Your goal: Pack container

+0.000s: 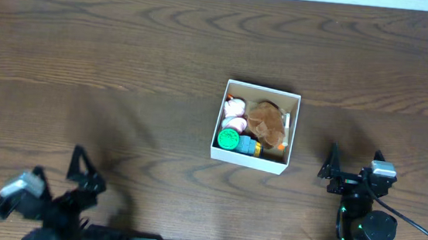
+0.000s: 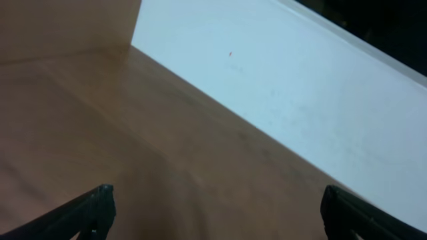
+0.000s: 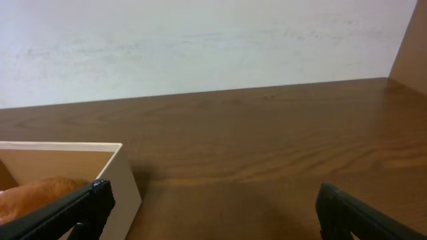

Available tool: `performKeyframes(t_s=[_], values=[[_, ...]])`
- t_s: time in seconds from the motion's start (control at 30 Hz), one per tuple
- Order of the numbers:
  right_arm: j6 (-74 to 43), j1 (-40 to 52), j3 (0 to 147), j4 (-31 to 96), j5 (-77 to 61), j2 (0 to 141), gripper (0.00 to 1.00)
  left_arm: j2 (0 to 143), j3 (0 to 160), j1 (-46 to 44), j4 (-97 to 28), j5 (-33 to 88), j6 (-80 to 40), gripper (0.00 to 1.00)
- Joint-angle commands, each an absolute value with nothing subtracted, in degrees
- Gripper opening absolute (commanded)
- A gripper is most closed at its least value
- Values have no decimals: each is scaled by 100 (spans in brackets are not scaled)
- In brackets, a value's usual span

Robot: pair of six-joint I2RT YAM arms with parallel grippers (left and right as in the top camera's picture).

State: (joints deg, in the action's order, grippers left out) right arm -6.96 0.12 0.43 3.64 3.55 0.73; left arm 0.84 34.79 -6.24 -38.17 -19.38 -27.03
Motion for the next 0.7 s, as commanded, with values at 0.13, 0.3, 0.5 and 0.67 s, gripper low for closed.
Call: performKeyframes(t_s=[0.13, 0.3, 0.5, 0.67], values=[[-635, -36, 32, 390, 336, 38, 99, 12, 1577, -569, -1688, -1710, -2707, 98], [-635, -36, 32, 390, 336, 36, 99, 12, 862, -569, -950, -1643, -2499, 98], [-635, -36, 32, 390, 336, 38, 99, 12, 558, -569, -563, -1389, -1747, 98], [-635, -36, 32, 390, 336, 38, 99, 12, 405, -569, -543, -1391, -1544, 98]])
